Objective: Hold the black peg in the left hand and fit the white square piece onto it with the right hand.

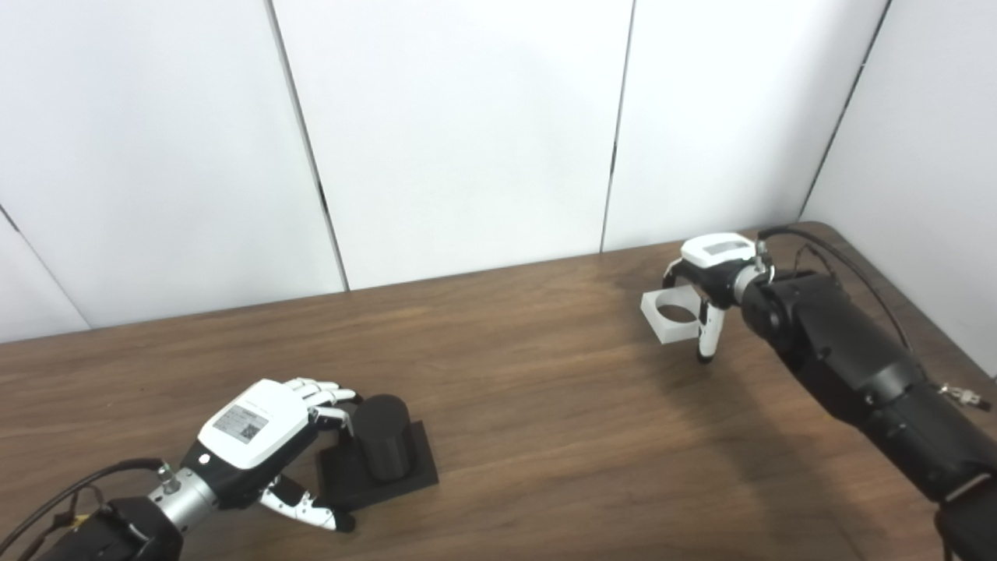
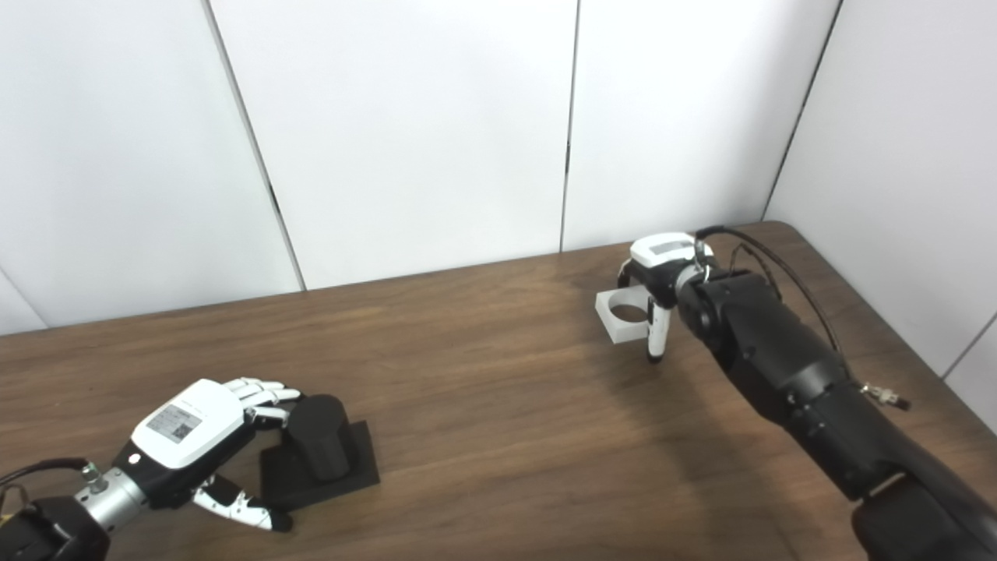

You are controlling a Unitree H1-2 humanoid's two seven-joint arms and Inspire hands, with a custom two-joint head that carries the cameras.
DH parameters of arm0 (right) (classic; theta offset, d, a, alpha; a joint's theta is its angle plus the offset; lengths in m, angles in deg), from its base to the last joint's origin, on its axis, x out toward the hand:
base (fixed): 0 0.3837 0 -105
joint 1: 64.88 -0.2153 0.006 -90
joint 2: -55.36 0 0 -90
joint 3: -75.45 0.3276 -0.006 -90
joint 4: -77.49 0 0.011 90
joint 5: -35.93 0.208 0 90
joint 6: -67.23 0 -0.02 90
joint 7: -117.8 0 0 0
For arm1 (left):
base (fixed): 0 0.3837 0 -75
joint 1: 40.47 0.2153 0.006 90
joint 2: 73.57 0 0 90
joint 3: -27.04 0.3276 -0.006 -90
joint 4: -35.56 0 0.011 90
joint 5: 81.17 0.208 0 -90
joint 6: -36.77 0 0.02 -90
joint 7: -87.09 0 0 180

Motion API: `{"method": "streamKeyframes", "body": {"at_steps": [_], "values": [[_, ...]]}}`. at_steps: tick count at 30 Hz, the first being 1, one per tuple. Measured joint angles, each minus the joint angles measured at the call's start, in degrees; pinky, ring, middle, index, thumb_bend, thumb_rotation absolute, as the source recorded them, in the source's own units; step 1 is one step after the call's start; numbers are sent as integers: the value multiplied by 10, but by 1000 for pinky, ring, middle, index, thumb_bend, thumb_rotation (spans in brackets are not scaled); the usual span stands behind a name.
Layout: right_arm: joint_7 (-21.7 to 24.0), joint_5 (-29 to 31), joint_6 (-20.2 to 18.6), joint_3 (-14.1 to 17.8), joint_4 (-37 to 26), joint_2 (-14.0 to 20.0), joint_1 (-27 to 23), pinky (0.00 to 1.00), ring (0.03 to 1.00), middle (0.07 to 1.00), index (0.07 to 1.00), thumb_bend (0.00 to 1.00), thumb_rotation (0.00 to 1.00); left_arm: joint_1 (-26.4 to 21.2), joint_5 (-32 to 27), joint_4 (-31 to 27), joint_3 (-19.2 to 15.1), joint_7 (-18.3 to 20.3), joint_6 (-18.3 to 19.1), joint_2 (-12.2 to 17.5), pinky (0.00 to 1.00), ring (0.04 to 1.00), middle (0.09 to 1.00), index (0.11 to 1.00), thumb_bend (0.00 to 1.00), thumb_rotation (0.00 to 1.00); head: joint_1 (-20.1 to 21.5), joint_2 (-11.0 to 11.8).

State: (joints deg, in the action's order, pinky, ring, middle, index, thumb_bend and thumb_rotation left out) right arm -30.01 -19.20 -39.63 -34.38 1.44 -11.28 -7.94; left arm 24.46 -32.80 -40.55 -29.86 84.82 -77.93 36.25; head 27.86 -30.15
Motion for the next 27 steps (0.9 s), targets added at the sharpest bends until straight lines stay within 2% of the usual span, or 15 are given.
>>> {"method": "streamKeyframes", "body": {"at_steps": [9,13,14,15,18,25,26,27], "values": [[-23,-2,8,-18,40,-1,-20,834,877,861,711,865,184,2,0,-3,0,-2,0,3,804,827,823,487,524,64,-4,-6],[-24,-2,4,-21,48,-2,-25,820,829,811,607,827,187,3,0,-6,0,0,0,6,801,828,822,488,524,65,-6,-9],[-24,-2,3,-21,48,-2,-25,824,816,786,550,679,167,3,0,-8,0,2,0,6,801,829,822,488,524,65,-6,-9],[-23,-1,3,-21,48,-2,-25,840,811,762,515,587,156,3,0,-9,-1,3,0,7,794,826,820,488,524,64,-6,-9],[-13,2,-2,-22,48,-2,-27,844,810,746,492,528,147,5,0,-13,-3,5,0,7,777,816,812,487,524,62,-6,-11],[3,1,-24,-26,43,-2,-29,842,824,767,495,521,151,9,0,-19,-7,11,1,7,776,821,813,487,524,62,-11,-13],[5,1,-28,-26,41,-2,-29,845,826,768,568,655,192,9,0,-20,-7,13,1,7,774,821,811,487,524,62,-11,-13],[8,2,-31,-26,39,-2,-29,842,827,768,611,735,220,9,0,-20,-7,14,1,7,772,821,809,487,524,61,-11,-13]]}}
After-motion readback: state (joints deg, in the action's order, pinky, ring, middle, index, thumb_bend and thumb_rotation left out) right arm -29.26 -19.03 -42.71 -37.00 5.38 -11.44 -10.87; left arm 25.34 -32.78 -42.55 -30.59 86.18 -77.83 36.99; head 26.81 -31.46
